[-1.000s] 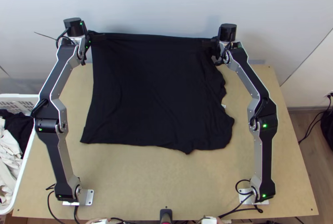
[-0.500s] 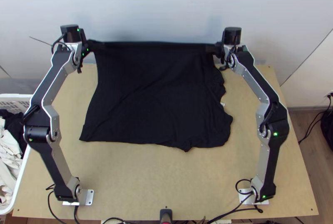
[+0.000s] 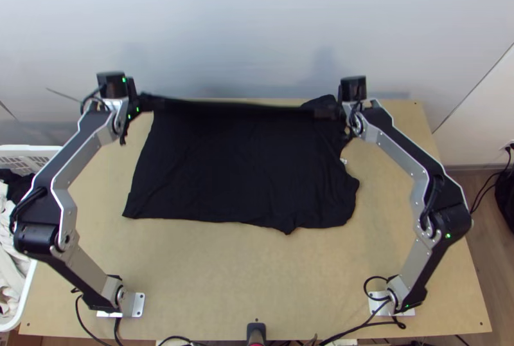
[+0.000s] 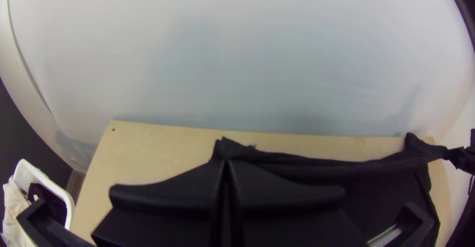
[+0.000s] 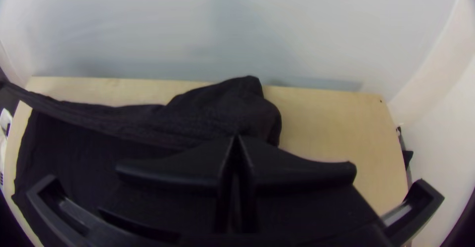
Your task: Fold the t-shirt
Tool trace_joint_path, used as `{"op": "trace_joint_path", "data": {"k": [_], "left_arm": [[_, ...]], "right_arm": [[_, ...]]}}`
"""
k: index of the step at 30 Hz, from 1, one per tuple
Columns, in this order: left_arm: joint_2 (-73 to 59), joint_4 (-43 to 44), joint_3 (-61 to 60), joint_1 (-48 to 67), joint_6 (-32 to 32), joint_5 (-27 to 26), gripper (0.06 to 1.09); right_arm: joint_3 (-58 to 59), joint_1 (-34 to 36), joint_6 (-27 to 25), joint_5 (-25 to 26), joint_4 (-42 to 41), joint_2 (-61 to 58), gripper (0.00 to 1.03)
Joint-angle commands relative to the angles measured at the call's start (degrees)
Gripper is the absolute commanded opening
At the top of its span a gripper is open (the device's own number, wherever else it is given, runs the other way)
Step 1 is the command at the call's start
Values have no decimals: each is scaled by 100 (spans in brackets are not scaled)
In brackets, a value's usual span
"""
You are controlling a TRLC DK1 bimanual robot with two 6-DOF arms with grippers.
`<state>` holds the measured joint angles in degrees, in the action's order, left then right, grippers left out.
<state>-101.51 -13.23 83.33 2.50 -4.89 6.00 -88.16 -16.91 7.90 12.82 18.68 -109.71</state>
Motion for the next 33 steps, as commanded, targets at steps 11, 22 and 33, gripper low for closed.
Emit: {"op": "trace_joint_path", "data": {"k": [11, 22, 33], "left_arm": [[1688, 313, -2743, 277, -65, -20, 10], [2048, 304, -3385, 295, -74, -20, 10], [2092, 462, -3684, -145, 84, -161, 10]], "right_arm": [[2119, -533, 581, -324, -4, 1224, 3], [2883, -709, 739, -324, -4, 1795, 3], [3340, -832, 880, -324, 4, 2384, 3]]}}
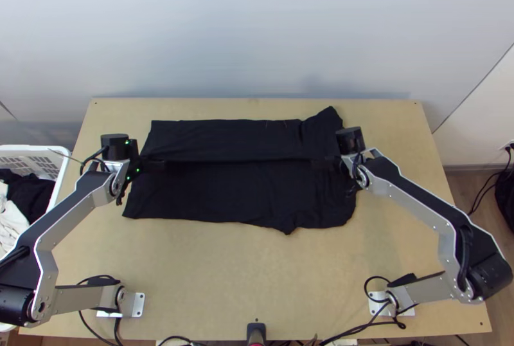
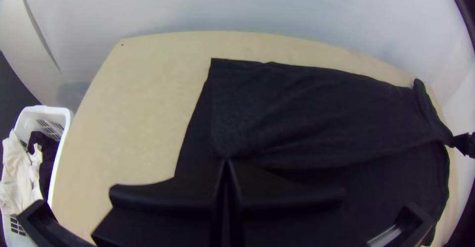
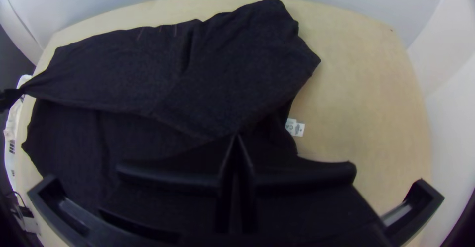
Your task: Fold the t-shirt
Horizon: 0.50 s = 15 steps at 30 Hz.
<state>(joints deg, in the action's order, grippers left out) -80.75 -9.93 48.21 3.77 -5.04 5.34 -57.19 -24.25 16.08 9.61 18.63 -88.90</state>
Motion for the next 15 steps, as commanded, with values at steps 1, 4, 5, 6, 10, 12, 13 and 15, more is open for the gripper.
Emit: {"op": "trace_joint_path", "data": {"k": [1, 4, 5, 6, 10, 12, 13, 15], "left_arm": [[-11, 141, -171, -316, 143, -113, 10], [-81, 290, -189, -456, 196, -130, 10], [-108, 290, -180, -509, 231, -183, 10], [-125, 290, -180, -553, 231, -218, 10], [-152, 352, -233, -641, 354, -253, 10], [-152, 378, -285, -649, 381, -262, 10], [-160, 387, -312, -649, 381, -271, 10], [-169, 457, -400, -641, 381, -306, 10]], "right_arm": [[252, -115, 62, -3, 9, 321, 3], [243, -229, 62, -3, 9, 321, 3], [243, -291, 62, -3, 9, 312, 3], [252, -352, 62, -3, 9, 303, 3], [270, -546, 62, -3, 9, 286, 3], [305, -590, 71, -3, 0, 259, 3], [314, -607, 80, -3, 0, 233, 3], [322, -616, 80, -3, 0, 136, 3]]}}
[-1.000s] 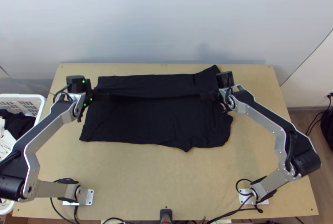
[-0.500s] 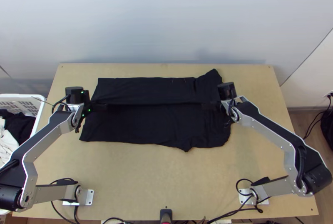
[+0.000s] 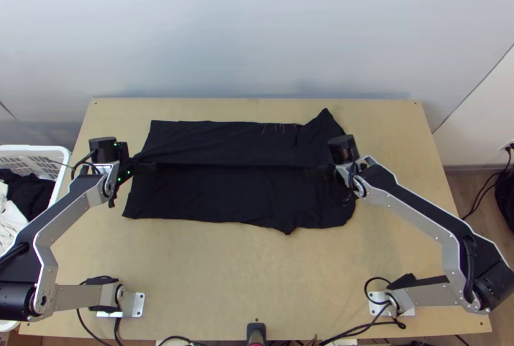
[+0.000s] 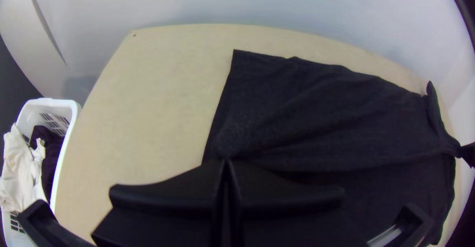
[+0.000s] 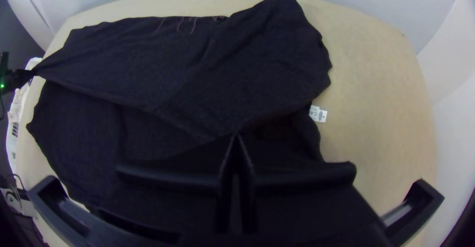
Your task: Fold the t-shirt
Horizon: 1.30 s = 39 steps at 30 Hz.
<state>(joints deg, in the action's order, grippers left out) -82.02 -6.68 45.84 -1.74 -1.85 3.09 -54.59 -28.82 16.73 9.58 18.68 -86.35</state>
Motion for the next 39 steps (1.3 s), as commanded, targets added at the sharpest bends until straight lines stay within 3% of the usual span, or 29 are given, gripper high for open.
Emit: {"op": "trace_joint_path", "data": {"k": [1, 8, 10, 12, 14, 15, 17, 19, 20, 25, 32, 39], "left_arm": [[-69, 211, -208, -90, 62, -90, 10], [-77, 263, -498, -20, 53, -195, 10], [-34, 263, -542, -2, 18, -195, 16], [116, 263, -603, 42, -184, -195, 29], [309, 228, -665, 68, -598, -213, 43], [388, 202, -665, 112, -729, -265, 48], [520, -97, -559, 156, -1046, -388, 68], [485, -615, -348, 191, -1292, -424, 99], [432, -1002, -190, 209, -1301, -555, 105], [951, -1793, -120, 288, -1134, -599, 104], [1759, -2883, -480, 244, -404, -599, 104], [2137, -2971, -849, -2, -123, -520, 103]], "right_arm": [[71, -168, 14, 0, -4, -163, 3], [238, -150, 76, 35, -488, -242, 4], [229, -142, 85, 131, -523, -234, 25], [212, -124, 120, 351, -523, -234, 52], [141, 8, 173, 342, -426, -348, 97], [62, 52, 173, 334, -347, -401, 100], [1, 131, 164, 334, -338, -348, 100], [-52, 219, 173, 281, -338, -225, 100], [-96, 263, 173, 246, -330, -154, 100], [-70, 324, 173, 237, -277, 399, 100], [124, 562, 173, 237, 198, 1217, 100], [133, 614, 102, 246, 1015, 1709, 99]]}}
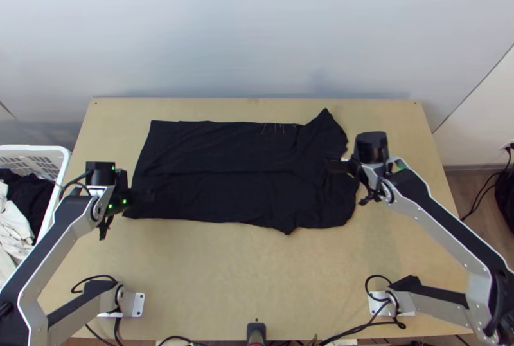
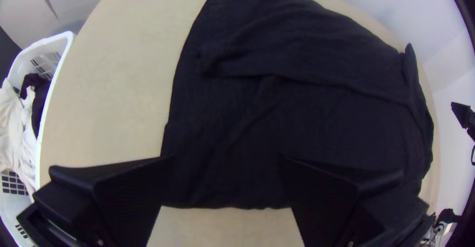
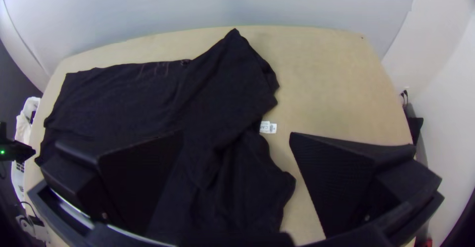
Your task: Fold the t-shirt
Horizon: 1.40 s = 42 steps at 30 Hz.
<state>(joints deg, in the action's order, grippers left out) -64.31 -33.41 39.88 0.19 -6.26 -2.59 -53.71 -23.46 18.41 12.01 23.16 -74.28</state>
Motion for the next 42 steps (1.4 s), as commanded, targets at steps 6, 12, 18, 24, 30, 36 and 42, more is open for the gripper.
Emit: {"op": "trace_joint_path", "data": {"k": [6, 12, 18, 24, 30, 36, 42], "left_arm": [[235, -113, -314, -590, 688, 145, 103], [24, 71, -428, -669, 811, 215, 88], [-257, 71, -534, -678, 890, 373, 88], [-345, 361, -674, -687, 1066, 373, 40], [-283, 432, -683, -590, 1145, 338, 10], [77, 572, -613, -493, 978, 303, 10], [244, 572, -569, -449, 846, 303, 10]], "right_arm": [[335, 52, -119, -6, 629, 951, 99], [616, 52, -207, -6, 743, 1267, 99], [634, 79, -286, -6, 831, 1328, 99], [722, 61, -286, -6, 831, 1328, 99], [810, -475, -295, -155, 1112, 1346, 99], [1267, -888, -532, -199, 1130, 1346, 99], [1671, -835, -224, -199, 1191, 1302, 96]]}}
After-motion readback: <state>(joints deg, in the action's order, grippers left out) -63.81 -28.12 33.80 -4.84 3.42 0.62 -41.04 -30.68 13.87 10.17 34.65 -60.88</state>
